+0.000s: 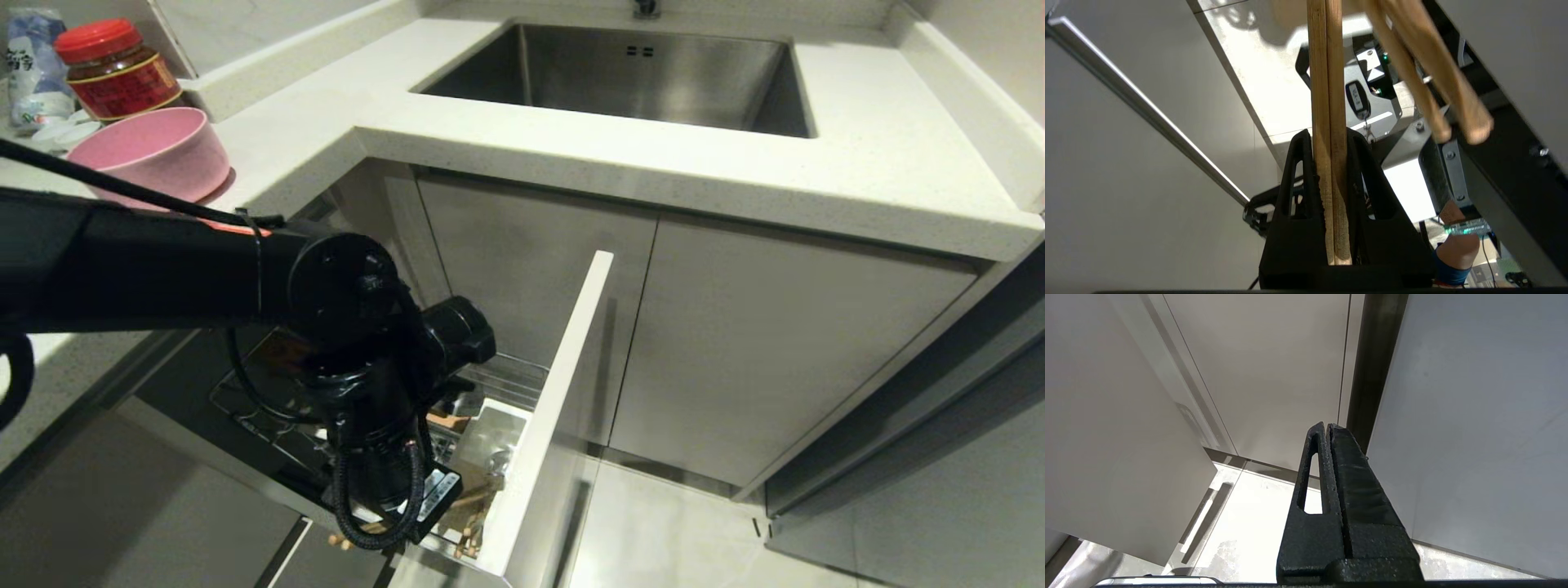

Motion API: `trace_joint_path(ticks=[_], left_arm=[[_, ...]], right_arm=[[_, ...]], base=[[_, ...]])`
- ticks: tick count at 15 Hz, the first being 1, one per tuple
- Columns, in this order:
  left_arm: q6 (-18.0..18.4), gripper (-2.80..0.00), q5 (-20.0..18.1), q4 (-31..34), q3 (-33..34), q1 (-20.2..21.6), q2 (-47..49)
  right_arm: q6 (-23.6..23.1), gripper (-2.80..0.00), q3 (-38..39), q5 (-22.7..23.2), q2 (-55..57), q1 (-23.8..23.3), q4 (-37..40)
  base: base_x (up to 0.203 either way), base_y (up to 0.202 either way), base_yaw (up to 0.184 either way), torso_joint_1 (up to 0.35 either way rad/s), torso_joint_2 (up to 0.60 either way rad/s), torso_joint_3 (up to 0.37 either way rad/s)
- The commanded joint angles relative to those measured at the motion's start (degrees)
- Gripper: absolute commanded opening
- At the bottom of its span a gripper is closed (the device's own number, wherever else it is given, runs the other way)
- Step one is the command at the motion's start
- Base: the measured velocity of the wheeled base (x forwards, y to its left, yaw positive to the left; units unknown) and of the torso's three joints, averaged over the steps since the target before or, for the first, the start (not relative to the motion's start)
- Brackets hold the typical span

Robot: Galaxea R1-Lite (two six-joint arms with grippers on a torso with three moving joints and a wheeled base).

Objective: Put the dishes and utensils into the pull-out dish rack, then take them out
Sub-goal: Pick up the chopsticks and place it in the cupboard

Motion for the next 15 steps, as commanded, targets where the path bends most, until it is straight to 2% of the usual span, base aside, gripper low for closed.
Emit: trace_joint_path(ticks=[1, 14, 15], left_arm=[[0.02, -2.80, 0.01, -0.05, -1.18, 0.09, 3.00], [0.37, -2.80, -0.08, -1.86, -4.60, 1.41, 8.33], [0.37, 0.00, -0.08, -1.95, -4.60, 1.41, 8.42]], right_arm=[[0.02, -2.80, 1.49, 0.01, -0.04, 0.01, -0.07], [0.02, -2.80, 1.49, 0.01, -0.04, 0.01, -0.07], [0.02, -2.80, 1.49, 0.01, -0.04, 0.01, -0.04]], base=[[0.000, 0.000, 0.000, 0.000, 0.00, 0.000], [0.000, 0.000, 0.000, 0.000, 0.00, 0.000], [0.000, 0.000, 0.000, 0.000, 0.00, 0.000]])
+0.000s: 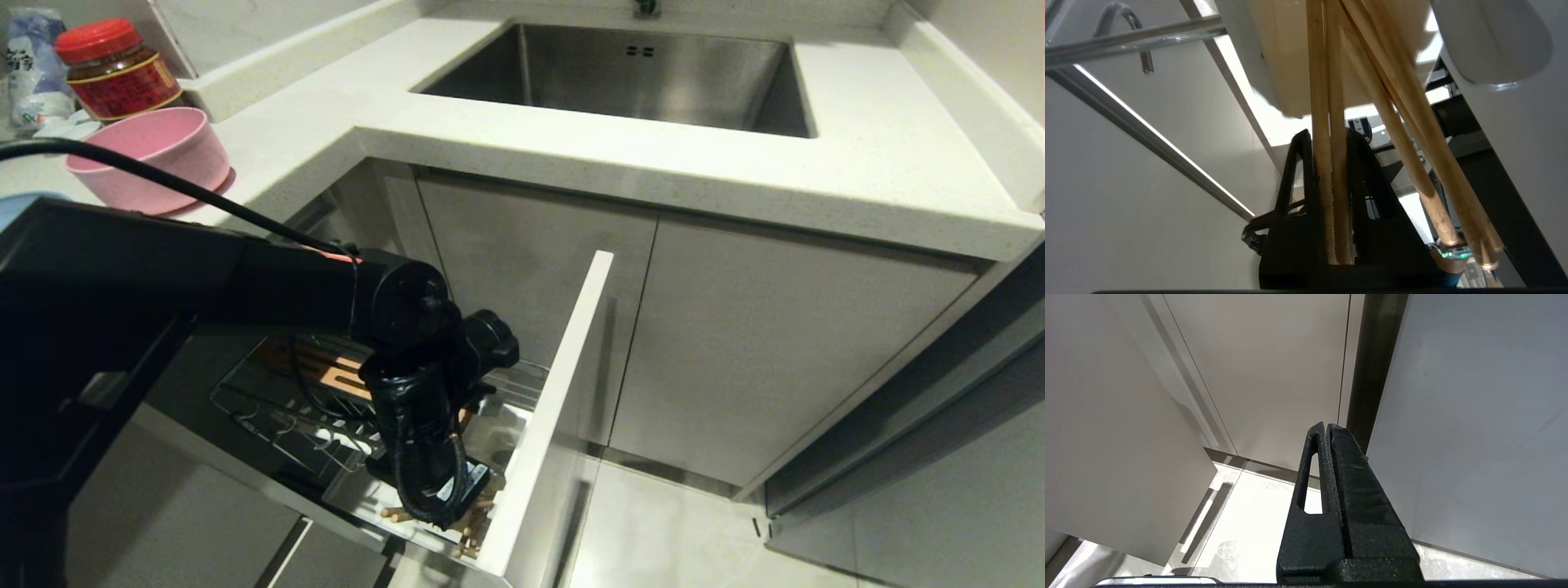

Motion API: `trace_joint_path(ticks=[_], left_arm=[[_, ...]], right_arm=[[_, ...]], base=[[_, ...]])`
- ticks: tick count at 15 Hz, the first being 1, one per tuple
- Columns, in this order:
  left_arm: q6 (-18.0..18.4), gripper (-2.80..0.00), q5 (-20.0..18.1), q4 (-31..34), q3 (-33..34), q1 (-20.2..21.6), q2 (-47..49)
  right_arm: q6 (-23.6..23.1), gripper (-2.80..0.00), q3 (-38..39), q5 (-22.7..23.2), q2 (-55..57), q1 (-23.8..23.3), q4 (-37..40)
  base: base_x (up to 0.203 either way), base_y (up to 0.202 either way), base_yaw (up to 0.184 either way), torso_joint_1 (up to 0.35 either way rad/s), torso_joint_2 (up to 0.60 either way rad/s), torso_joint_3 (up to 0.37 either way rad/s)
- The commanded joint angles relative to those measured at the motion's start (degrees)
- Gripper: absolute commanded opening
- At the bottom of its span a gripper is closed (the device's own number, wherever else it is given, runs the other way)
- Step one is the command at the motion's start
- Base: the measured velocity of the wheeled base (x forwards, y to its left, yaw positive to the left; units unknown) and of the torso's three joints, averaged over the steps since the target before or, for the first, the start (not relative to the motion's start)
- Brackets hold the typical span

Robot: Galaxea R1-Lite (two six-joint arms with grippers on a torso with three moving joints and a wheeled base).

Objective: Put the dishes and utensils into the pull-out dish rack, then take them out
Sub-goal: Pick up the chopsticks and place it in the cupboard

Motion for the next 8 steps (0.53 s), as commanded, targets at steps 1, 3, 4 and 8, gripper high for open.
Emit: trace_joint_path(ticks=[1, 3, 4, 8], left_arm=[[-0.06, 0.00, 0.02, 0.38, -0.13, -0.01, 0.30], [-0.23, 0.00, 0.02, 0.38, -0.22, -0.01, 0.04], [-0.23, 0.00, 0.02, 0.53, -0.22, -0.04, -0.13], [-0.45, 0.00, 0.03, 0.89, -0.01, -0.09, -2.12]], right_arm=[[0.00, -2.80, 1.49, 0.01, -0.04, 0.01, -0.06], [0.00, -2.80, 1.49, 0.01, -0.04, 0.01, -0.06], [0.00, -2.80, 1.49, 0.01, -0.04, 0.01, -0.06], [0.00, -2.80, 1.49, 0.01, -0.04, 0.01, -0.05]], base=[[0.000, 0.000, 0.000, 0.000, 0.00, 0.000], [0.000, 0.000, 0.000, 0.000, 0.00, 0.000], [0.000, 0.000, 0.000, 0.000, 0.00, 0.000], [0.000, 0.000, 0.000, 0.000, 0.00, 0.000]])
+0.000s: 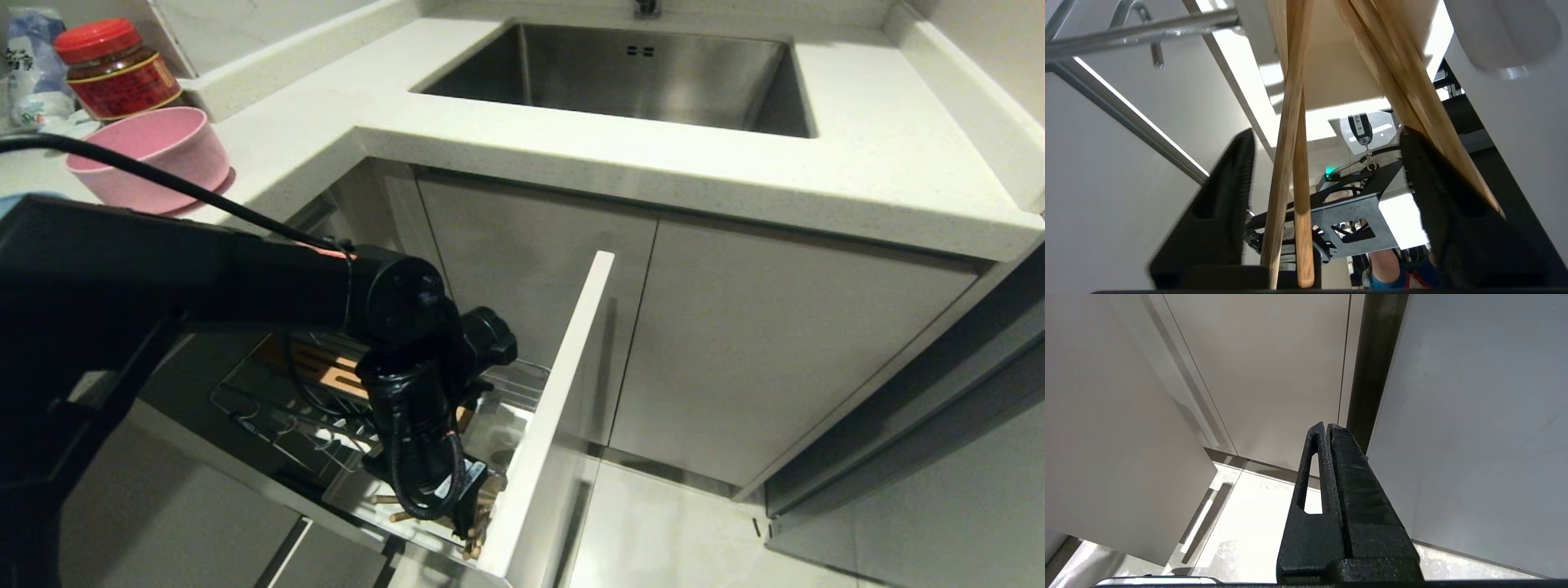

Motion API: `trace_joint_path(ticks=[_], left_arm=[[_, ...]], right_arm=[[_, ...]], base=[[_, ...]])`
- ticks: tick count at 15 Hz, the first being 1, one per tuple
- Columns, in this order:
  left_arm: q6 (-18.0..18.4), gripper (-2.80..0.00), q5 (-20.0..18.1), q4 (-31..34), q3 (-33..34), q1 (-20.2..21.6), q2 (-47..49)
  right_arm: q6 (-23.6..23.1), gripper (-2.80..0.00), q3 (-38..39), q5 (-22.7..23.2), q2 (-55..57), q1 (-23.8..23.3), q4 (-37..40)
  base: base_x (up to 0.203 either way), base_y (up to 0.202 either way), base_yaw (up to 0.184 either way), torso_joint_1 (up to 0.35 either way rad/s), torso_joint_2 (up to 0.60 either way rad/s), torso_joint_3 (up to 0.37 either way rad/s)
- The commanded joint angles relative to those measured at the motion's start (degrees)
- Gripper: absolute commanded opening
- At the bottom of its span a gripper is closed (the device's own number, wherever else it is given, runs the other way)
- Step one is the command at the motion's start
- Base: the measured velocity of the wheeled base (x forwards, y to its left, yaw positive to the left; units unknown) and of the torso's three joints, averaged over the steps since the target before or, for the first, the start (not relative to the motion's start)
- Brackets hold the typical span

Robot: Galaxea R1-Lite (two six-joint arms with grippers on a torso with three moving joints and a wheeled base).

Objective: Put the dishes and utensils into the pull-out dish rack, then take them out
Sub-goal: Pick up the chopsticks and place it in the cupboard, then pick up the fork and place it in the cupboard

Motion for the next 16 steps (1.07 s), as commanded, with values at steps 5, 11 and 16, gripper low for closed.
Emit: trace_joint_path(ticks=[5, 11, 16], left_arm=[[-0.30, 0.00, 0.44, 0.48, 0.82, -0.20, -7.95], [-4.32, -2.80, 7.23, 0.50, 2.84, -0.91, -23.57], [-6.04, -2.80, 13.76, 0.36, 3.16, -1.74, -38.26]], right_arm=[[0.00, -2.80, 1.49, 0.01, -0.04, 0.01, -0.06], [0.00, -2.80, 1.49, 0.01, -0.04, 0.01, -0.02], [0.00, -2.80, 1.49, 0.01, -0.04, 0.01, -0.02]], base=[[0.000, 0.000, 0.000, 0.000, 0.00, 0.000], [0.000, 0.000, 0.000, 0.000, 0.00, 0.000], [0.000, 0.000, 0.000, 0.000, 0.00, 0.000]])
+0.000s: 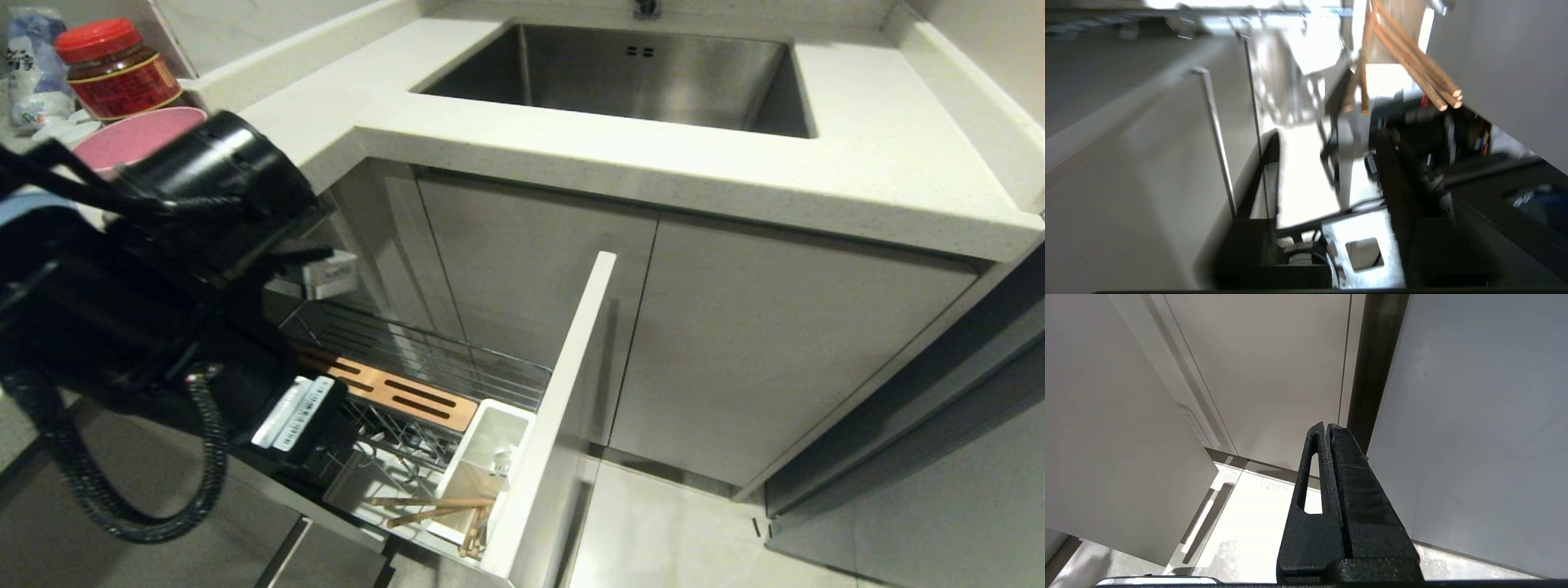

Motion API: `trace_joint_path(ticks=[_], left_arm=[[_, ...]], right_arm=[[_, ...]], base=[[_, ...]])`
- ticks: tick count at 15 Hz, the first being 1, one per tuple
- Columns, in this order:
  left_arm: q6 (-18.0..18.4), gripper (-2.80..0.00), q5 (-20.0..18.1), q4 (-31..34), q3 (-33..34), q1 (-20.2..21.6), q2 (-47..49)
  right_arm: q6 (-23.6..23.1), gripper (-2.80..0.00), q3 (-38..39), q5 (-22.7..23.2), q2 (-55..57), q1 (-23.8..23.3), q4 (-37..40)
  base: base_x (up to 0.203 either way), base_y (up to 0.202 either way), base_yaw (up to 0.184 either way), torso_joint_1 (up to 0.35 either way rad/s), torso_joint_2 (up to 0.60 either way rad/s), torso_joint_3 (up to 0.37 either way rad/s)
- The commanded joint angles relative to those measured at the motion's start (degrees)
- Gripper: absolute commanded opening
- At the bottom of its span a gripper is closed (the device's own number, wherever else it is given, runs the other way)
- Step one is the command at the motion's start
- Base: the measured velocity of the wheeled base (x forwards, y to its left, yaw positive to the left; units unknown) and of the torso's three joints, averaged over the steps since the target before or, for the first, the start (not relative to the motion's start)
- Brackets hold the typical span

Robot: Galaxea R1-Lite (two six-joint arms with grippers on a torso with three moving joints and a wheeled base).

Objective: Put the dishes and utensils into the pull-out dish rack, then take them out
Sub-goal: Pick up the fork and place it in the cupboard

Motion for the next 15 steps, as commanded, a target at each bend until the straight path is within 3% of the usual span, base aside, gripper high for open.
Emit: trace_joint_path(ticks=[1, 3, 4, 7, 10, 12, 15], left_arm=[[-1.14, -2.80, 1.30, 0.03, 0.06, 0.05, -10.59], [-1.95, -2.80, 1.89, -0.90, -0.45, 1.47, -16.99], [-2.01, -2.80, 2.04, -2.78, -0.95, 4.16, -19.90], [0.80, -2.80, 1.99, -8.47, -2.61, 17.17, -26.27], [7.92, -2.80, 0.86, -13.16, -3.92, 33.45, -32.16], [12.91, -2.80, 0.32, -14.25, -5.66, 41.71, -35.13], [16.30, -2.80, -0.23, -12.13, -9.76, 53.30, -35.00]], right_arm=[[0.00, -2.80, 1.49, 0.01, -0.04, 0.01, -0.06], [0.00, -2.80, 1.49, 0.01, -0.04, 0.01, -0.06], [0.00, -2.80, 1.49, 0.01, -0.04, 0.01, -0.06], [0.00, -2.80, 1.49, 0.01, -0.04, 0.01, -0.06], [0.00, -2.80, 1.49, 0.01, -0.04, 0.01, -0.06], [0.00, -2.80, 1.49, 0.01, -0.04, 0.01, -0.02], [0.00, -2.80, 1.49, 0.01, -0.04, 0.01, -0.06]], base=[[0.000, 0.000, 0.000, 0.000, 0.00, 0.000], [0.000, 0.000, 0.000, 0.000, 0.00, 0.000], [0.000, 0.000, 0.000, 0.000, 0.00, 0.000], [0.000, 0.000, 0.000, 0.000, 0.00, 0.000], [0.000, 0.000, 0.000, 0.000, 0.00, 0.000], [0.000, 0.000, 0.000, 0.000, 0.00, 0.000], [0.000, 0.000, 0.000, 0.000, 0.00, 0.000]])
